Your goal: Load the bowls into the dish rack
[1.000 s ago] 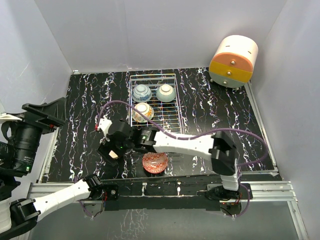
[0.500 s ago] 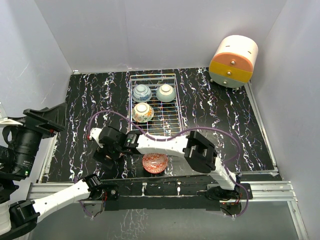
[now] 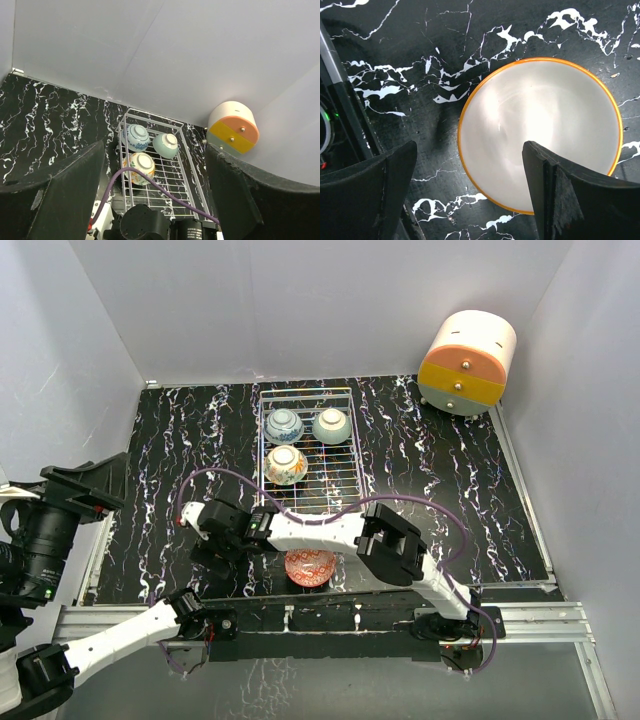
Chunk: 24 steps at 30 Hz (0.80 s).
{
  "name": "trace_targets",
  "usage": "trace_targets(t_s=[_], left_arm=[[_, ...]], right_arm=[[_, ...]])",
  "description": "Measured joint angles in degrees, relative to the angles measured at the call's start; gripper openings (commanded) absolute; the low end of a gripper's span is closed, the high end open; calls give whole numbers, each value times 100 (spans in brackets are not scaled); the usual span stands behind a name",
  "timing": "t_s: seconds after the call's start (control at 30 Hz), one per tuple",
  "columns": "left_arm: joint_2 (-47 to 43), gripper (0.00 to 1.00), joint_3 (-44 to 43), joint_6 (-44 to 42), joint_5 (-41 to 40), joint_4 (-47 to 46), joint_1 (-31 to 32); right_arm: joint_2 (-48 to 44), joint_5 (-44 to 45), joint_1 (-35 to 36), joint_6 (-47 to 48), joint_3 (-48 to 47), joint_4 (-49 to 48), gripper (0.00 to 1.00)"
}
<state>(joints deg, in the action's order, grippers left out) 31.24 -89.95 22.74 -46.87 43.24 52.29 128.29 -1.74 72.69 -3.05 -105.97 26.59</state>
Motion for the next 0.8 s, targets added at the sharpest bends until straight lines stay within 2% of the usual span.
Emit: trace_targets(t_s=[0.3, 0.37, 0.53, 0.7, 0.8], left_arm=[[0, 80, 96, 0, -2, 20, 0], [0, 80, 107, 0, -2, 24, 0], [0, 80, 116, 7, -2, 22, 0], [0, 80, 186, 42, -4, 31, 0], [0, 80, 197, 44, -7, 52, 0]], right_arm=[[313, 61, 0, 24, 0, -28, 77], [334, 101, 0, 26, 0, -35, 66], [334, 229, 0, 52, 0, -111, 50], [334, 326, 4, 114, 0, -140, 10], [317, 520, 13, 203, -11, -319, 8]])
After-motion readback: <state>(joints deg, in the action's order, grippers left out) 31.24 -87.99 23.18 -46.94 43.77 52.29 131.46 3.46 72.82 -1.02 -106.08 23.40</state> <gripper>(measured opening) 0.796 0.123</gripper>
